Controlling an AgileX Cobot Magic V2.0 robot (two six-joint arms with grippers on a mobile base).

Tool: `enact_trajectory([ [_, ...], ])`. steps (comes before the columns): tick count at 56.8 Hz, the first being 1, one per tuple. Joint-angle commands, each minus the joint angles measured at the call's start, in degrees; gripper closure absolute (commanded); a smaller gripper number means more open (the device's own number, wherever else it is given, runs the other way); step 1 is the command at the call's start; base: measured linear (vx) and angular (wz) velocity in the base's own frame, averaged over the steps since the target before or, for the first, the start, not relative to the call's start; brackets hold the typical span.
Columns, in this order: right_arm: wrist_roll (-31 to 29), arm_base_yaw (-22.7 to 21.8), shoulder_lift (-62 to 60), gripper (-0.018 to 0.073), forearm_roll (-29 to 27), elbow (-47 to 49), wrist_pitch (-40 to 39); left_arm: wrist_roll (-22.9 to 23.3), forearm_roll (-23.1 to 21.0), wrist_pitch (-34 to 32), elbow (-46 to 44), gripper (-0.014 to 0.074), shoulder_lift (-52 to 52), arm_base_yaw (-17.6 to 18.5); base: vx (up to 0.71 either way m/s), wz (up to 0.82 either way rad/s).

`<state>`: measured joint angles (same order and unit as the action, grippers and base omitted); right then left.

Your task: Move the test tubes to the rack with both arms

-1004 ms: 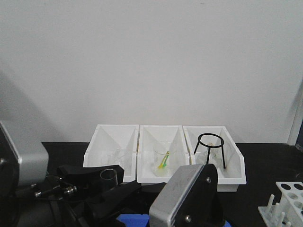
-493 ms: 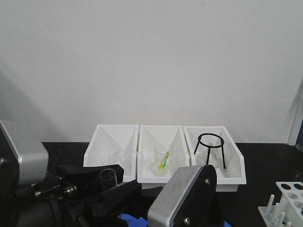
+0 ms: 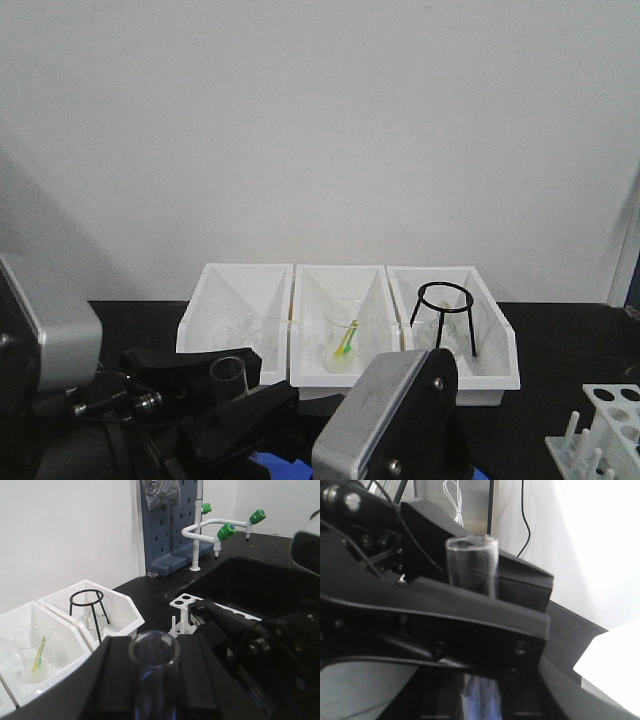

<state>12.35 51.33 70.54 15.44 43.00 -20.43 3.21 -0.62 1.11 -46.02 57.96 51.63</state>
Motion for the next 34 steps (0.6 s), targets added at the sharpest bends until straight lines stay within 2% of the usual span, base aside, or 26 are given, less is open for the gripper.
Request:
enact_trajectory([
  [1, -0.2, -0.1, -1.2, 0.0568, -0.4, 1.9, -4.1, 0.6, -0.5, -4.3, -2.0, 0.0306, -0.8, 0.3, 0.00, 0.00],
  [11, -0.2, -0.1, -1.2, 0.0568, -0.4, 1.9, -4.1, 0.6, -0.5, -4.3, -2.0, 0.0178, -0.8, 0.3, 0.00, 0.00],
  [23, -0.2, -0.1, -1.2, 0.0568, -0.4, 1.9, -4.1, -0.1, -0.4, -5.0, -4.1, 0.0169, -1.5, 0.3, 0.00, 0.00],
  [34, -0.2, -0.1, -1.2, 0.0568, -0.4, 1.9, -3.7, -5.0, -0.3, -1.1, -11.7, 0.0169, -1.5, 0.3, 0.00, 0.00],
])
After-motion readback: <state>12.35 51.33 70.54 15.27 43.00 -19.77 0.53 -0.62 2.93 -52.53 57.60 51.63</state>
